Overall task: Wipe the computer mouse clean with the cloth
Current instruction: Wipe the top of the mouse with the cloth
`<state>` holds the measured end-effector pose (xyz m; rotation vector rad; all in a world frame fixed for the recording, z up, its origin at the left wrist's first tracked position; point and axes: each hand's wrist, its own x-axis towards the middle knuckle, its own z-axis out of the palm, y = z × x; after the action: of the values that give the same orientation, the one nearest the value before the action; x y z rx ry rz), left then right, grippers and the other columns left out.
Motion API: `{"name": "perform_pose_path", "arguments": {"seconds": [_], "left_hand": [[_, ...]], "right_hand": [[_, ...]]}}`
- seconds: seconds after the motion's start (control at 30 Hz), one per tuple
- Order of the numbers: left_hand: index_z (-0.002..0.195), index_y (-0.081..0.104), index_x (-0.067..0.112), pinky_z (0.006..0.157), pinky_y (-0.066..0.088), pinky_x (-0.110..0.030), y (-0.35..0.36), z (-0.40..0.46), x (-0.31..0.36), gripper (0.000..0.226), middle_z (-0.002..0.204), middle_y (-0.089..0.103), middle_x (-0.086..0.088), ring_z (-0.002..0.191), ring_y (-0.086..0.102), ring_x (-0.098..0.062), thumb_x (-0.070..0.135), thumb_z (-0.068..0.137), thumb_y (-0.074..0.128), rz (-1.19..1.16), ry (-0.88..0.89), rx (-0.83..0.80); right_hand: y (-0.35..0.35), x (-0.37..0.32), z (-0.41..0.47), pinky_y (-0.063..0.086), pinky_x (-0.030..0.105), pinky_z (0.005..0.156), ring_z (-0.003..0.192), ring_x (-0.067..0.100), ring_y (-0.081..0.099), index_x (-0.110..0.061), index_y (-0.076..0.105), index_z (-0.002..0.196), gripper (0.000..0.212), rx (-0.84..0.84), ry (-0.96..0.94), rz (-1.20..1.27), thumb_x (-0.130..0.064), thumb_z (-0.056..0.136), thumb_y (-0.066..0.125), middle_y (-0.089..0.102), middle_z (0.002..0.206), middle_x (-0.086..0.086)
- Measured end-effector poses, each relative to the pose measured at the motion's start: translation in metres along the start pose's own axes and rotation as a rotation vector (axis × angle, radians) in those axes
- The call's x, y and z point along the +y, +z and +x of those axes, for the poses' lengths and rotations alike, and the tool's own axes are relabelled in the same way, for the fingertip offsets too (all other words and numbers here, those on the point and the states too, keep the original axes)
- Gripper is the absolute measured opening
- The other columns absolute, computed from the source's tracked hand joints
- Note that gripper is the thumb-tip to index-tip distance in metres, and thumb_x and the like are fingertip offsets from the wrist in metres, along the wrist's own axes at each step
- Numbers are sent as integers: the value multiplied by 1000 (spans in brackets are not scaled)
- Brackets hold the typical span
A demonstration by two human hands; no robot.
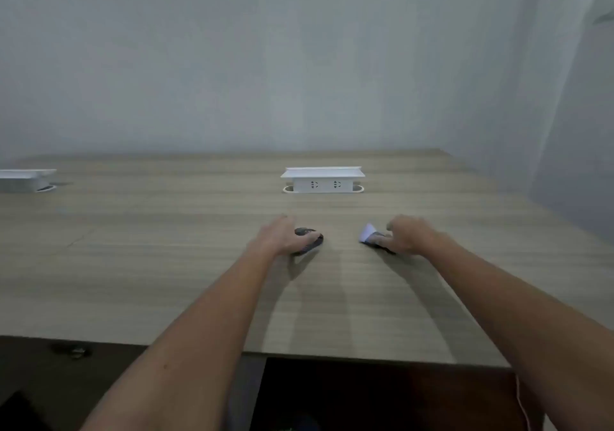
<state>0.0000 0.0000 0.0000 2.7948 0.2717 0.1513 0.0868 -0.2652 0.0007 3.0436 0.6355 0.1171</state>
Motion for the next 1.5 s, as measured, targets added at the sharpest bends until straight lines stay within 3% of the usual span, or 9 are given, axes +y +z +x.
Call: {"name": "perform_pose_path", "arguments": {"seconds": [0.2,0.33,0.63,0.77,0.93,1.1,1.27,1.43,1.5], "left_hand": [[92,53,15,76,45,-36,17,-7,-12,51,97,57,-3,95,59,-29,62,75,66,-91,3,33],[85,62,12,65,44,-33,21,-5,-20,50,85,67,-7,83,64,-28,58,67,65,-150,1,55],[90,68,9,61,42,-31,16,-1,-25,30,64,64,1,72,61,-21,37,82,75,-243,95,-9],[99,70,12,57,37,-23,13,-1,-26,29,74,68,-3,68,58,-15,36,83,74,-268,148,-61],[102,72,20,68,46,-27,12,2,-27,28,90,76,-10,86,70,-26,37,81,76,-280,192,-92],[103,73,23,82,53,-40,14,7,-32,33,90,77,-8,89,71,-26,42,75,76,-303,216,-111],[97,74,25,74,48,-32,13,8,-30,27,88,76,-5,78,68,-20,40,75,78,-332,242,-131],[106,75,22,85,53,-35,12,8,-29,32,97,77,-1,93,71,-21,36,77,80,-343,245,-155],[106,75,21,88,53,-37,12,8,-29,33,98,77,-1,95,70,-21,36,77,80,-342,248,-154]], "right_hand": [[14,0,-6,34,32,57,67,31,50,-10,46,56,59,138,-37,68,-59,90,48,45,60,4],[16,0,-2,41,33,63,77,33,57,-12,53,66,37,133,-55,111,-42,86,59,50,72,5],[-1,-7,10,28,31,58,60,22,39,-8,48,62,42,76,-30,376,-41,83,64,44,61,14],[-13,-16,14,47,32,57,56,18,60,4,67,74,46,111,-82,592,-40,84,74,71,68,16],[-26,-30,20,50,18,50,45,5,58,-2,73,86,28,144,-163,895,-30,84,78,66,63,4],[-32,-41,27,56,26,58,57,16,62,4,73,91,30,130,-190,1045,-25,88,74,68,69,9],[-36,-56,28,57,29,58,54,15,63,2,69,90,21,174,-208,1073,-19,92,68,67,67,7],[-29,-62,26,53,19,48,49,12,62,3,64,89,20,181,-198,865,-17,93,65,64,65,7],[-27,-60,29,56,27,51,51,16,61,5,63,90,22,216,-170,776,-17,91,65,63,66,9]]}}
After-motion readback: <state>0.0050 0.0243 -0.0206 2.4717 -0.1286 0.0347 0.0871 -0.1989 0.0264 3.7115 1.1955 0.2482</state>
